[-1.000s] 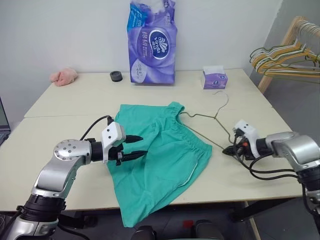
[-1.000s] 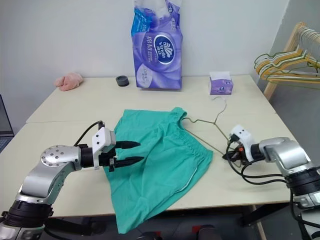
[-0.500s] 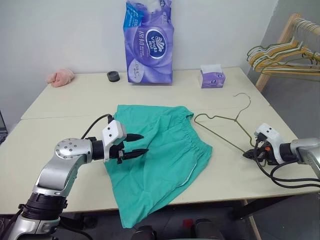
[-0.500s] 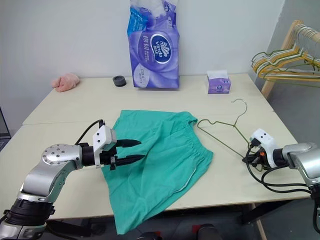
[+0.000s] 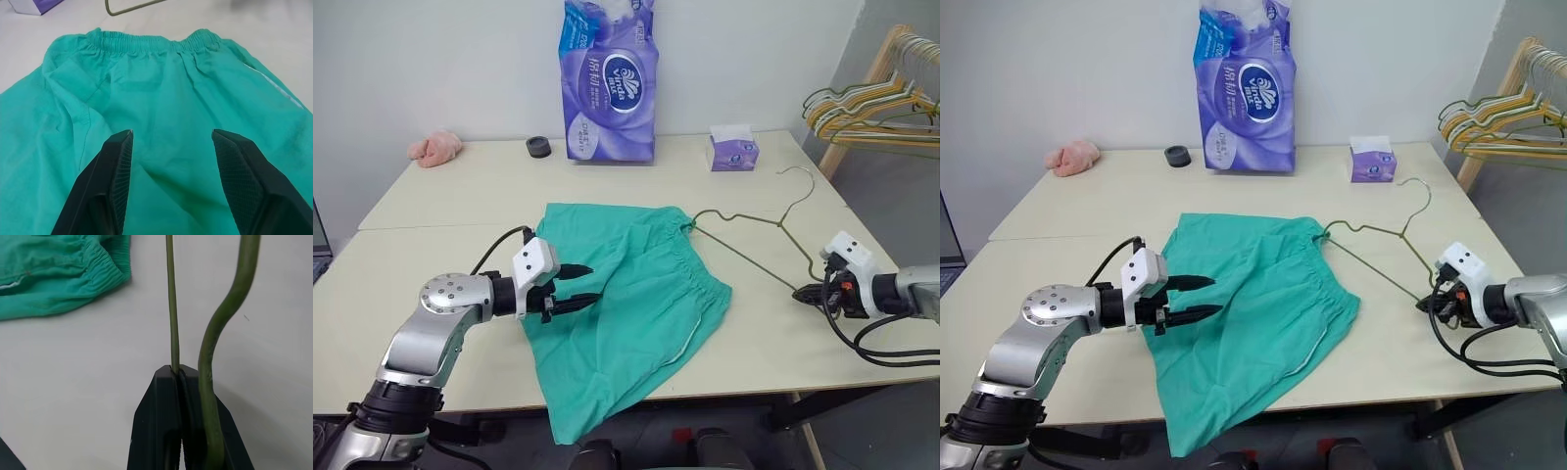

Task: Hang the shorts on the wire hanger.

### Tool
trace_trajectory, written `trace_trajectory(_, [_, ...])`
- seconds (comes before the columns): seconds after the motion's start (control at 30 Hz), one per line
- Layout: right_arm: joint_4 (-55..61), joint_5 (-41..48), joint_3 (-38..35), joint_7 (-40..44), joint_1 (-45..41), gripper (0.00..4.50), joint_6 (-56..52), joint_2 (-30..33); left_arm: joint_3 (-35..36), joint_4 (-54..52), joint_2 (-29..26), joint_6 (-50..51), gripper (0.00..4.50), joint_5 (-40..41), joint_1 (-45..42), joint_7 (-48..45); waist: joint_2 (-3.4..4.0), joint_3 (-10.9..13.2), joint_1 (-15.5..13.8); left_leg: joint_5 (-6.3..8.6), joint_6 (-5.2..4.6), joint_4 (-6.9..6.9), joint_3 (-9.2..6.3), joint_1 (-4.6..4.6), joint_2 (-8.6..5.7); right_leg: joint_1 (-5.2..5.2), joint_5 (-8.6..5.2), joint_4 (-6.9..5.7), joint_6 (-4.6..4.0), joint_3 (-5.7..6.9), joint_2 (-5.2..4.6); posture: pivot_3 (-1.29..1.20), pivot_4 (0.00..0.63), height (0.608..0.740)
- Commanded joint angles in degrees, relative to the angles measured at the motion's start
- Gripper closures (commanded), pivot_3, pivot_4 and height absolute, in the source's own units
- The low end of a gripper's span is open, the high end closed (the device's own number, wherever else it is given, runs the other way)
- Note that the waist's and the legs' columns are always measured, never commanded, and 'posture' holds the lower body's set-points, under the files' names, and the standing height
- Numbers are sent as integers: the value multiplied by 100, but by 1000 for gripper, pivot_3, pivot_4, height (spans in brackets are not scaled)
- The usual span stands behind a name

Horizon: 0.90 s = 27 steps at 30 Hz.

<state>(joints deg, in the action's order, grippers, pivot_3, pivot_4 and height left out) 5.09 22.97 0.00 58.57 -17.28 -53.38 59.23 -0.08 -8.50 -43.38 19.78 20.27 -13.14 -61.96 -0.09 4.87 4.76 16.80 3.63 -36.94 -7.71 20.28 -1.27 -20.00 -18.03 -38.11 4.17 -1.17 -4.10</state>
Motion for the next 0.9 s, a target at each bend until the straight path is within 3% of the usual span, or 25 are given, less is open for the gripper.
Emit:
trace_trajectory(0.03, [264,166,-280,50,53,4500,-97,130,129,-71,-76,-15,1794,44,-88,7,4,5,1,0,0,0,1,1,0,0,0,0,0,-1,0,-106,66,740])
trace_trajectory(0.33, [425,106,118,73,202,4500,-40,51,73,-90,-58,-5,1794,46,-105,-11,8,12,5,0,0,0,0,2,1,-1,0,0,0,1,0,-103,68,740])
trace_trajectory(0.9, [1064,124,203,235,243,4500,85,234,125,-195,-46,38,1794,70,8,55,10,21,2,0,0,1,-1,5,1,-4,0,2,0,2,0,-100,66,740])
